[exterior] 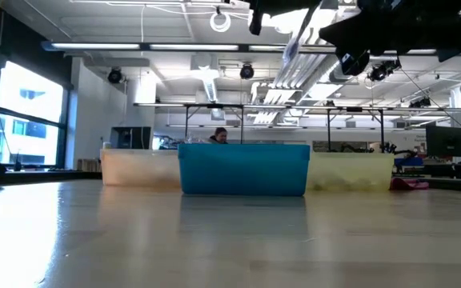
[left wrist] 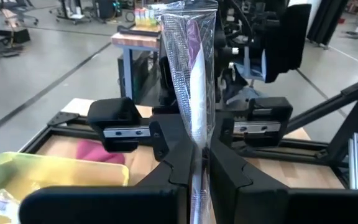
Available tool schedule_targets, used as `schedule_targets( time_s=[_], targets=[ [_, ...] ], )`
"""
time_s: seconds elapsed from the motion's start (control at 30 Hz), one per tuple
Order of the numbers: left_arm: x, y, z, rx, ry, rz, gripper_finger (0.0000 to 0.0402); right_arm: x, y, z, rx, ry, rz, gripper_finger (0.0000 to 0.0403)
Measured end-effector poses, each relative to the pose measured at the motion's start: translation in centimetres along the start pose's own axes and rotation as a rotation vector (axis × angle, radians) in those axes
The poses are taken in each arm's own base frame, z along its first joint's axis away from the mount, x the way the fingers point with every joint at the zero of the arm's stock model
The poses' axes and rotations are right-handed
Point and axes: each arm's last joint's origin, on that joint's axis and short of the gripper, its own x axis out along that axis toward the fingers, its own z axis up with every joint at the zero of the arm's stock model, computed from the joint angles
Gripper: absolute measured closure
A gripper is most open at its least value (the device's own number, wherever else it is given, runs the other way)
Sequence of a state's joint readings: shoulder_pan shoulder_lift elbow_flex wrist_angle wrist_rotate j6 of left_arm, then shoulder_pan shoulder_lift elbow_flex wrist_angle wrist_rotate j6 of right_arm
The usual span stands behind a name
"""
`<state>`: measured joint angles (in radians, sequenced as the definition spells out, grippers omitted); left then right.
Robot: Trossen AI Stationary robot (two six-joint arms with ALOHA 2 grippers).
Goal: Pick & Place Toothbrushes
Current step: Put the violet toothbrush into the yellow bin
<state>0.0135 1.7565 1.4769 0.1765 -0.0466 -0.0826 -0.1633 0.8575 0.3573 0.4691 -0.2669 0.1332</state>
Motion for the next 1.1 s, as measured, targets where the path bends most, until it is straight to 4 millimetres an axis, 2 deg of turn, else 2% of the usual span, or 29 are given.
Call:
schedule_targets(
  time_s=[0.2,0.5,0.87,0.97,1.1],
  targets=[
    [0.0,-0.01,-0.25,0.001,0.026,-0.005,0.038,1.13,0.0,-0.66,-0.005,0.01,0.018,0.0398],
    [-0.01,0.0,-0.51,-0.001,0.053,-0.002,0.038,1.14,-0.38,-0.57,0.024,-0.014,-0.101,0.0398],
    [-0.02,-0.03,-0.6,-0.001,0.063,-0.013,0.038,1.14,-0.33,-0.5,-0.034,-0.017,-0.085,0.0397],
    [-0.03,-0.03,-0.69,-0.001,0.072,-0.014,0.038,1.15,-0.24,-0.51,-0.034,-0.013,-0.053,0.0377],
    [-0.03,-0.03,-0.68,-0.001,0.072,-0.014,0.038,1.15,-0.1,-0.52,-0.035,-0.008,-0.008,0.0315]
  ],
)
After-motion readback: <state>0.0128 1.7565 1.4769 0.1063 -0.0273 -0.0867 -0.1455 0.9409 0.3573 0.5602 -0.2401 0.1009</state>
